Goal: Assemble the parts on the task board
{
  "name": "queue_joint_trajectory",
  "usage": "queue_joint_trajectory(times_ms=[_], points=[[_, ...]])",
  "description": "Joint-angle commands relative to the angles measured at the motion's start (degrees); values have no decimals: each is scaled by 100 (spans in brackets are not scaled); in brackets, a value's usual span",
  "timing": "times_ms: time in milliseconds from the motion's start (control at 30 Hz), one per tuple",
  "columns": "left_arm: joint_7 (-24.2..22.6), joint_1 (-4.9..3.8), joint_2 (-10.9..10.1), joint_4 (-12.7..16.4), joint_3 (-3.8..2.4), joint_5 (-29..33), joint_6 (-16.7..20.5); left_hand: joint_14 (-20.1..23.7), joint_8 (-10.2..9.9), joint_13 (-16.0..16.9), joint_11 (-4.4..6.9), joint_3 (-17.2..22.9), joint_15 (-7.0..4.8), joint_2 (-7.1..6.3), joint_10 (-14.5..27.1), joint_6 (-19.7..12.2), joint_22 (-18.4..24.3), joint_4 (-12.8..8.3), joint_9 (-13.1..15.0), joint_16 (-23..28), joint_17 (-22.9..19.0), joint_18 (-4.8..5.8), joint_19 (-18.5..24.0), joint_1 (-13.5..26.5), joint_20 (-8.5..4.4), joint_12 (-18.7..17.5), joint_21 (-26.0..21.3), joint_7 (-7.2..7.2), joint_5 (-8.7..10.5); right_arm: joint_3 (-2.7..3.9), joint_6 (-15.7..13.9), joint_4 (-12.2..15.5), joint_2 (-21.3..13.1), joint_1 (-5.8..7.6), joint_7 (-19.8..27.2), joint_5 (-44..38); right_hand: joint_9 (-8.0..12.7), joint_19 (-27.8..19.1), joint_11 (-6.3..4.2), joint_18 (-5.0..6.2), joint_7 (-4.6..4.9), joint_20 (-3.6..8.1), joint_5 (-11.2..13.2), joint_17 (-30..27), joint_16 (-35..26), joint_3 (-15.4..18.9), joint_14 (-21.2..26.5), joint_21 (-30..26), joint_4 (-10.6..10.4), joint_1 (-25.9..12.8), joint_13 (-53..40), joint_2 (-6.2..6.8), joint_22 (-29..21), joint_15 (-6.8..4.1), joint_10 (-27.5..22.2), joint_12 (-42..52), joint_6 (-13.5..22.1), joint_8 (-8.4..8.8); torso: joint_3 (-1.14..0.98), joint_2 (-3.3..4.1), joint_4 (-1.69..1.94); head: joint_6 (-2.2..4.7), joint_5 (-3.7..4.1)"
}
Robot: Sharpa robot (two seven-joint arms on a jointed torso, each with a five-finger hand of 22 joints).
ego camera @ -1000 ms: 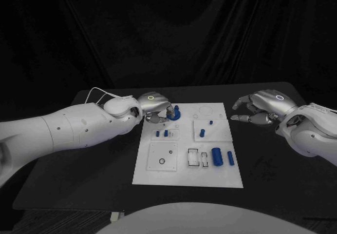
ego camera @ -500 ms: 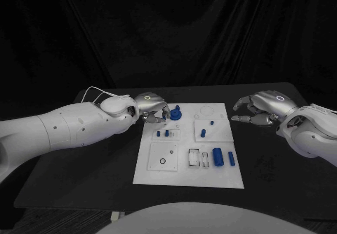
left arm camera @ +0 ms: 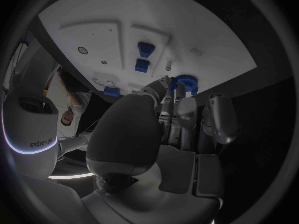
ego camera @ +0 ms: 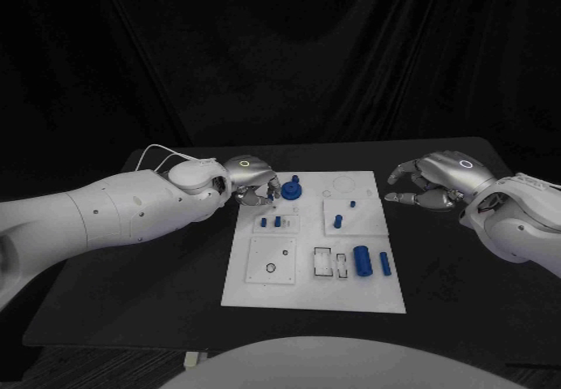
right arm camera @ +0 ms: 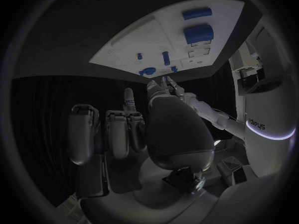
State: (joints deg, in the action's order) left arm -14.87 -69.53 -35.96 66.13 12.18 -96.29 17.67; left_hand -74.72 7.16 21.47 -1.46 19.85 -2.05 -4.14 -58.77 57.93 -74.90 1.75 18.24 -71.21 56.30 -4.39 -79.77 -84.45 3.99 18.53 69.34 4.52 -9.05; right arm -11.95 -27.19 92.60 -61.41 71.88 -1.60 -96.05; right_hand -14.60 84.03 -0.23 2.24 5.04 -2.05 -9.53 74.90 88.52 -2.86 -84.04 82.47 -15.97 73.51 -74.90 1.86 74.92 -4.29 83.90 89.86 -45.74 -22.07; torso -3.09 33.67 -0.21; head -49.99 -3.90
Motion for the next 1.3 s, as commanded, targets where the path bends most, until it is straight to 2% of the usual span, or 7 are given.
queue_joint_trajectory(times_ms=[33,500,633,1300], points=[[-8,22,31,-34,-5,1,-103,49,-34,0,39,-5,3,2,17,2,-902,26,-6,39,-5,-16,30,40,11,-24,-30,-43,22,4,21,2,-3,-16,-13,-13,10,228,20,-24,-4,-44,-23,1278,-18,1,-544,-30,46,55,-1510,-5,1242,35,610,14,-30,25,-5,1,-2,-1,3],[-55,118,163,-160,-5,0,-141,45,-36,-5,37,-5,4,0,24,3,-903,28,-6,34,5,-14,28,37,11,-37,-26,-41,20,4,13,9,-14,-20,-11,-13,11,228,20,-24,-4,-44,-24,1269,-24,0,-542,-30,53,66,-1510,-6,1243,35,610,14,-30,27,-5,0,-2,-1,22],[-66,129,187,-175,-5,0,-142,45,-36,-5,37,-5,4,0,24,3,-903,28,-6,34,5,-14,28,37,11,-37,-26,-41,20,4,10,10,-17,-20,-11,-13,11,228,20,-24,-4,-44,-24,1269,-24,0,-542,-30,53,66,-1510,-6,1243,35,610,14,-30,27,-1,1,-4,-1,26],[-59,175,293,-288,-5,0,-172,39,-29,-16,30,-2,14,3,12,31,-909,27,-1,29,14,-11,21,15,15,-63,-16,-34,-13,4,17,18,-29,-21,-16,-13,14,227,21,-24,-2,-44,-23,1270,-23,2,-542,-33,59,78,-1510,-8,1242,36,610,14,-33,29,-7,-1,-4,-1,38]])
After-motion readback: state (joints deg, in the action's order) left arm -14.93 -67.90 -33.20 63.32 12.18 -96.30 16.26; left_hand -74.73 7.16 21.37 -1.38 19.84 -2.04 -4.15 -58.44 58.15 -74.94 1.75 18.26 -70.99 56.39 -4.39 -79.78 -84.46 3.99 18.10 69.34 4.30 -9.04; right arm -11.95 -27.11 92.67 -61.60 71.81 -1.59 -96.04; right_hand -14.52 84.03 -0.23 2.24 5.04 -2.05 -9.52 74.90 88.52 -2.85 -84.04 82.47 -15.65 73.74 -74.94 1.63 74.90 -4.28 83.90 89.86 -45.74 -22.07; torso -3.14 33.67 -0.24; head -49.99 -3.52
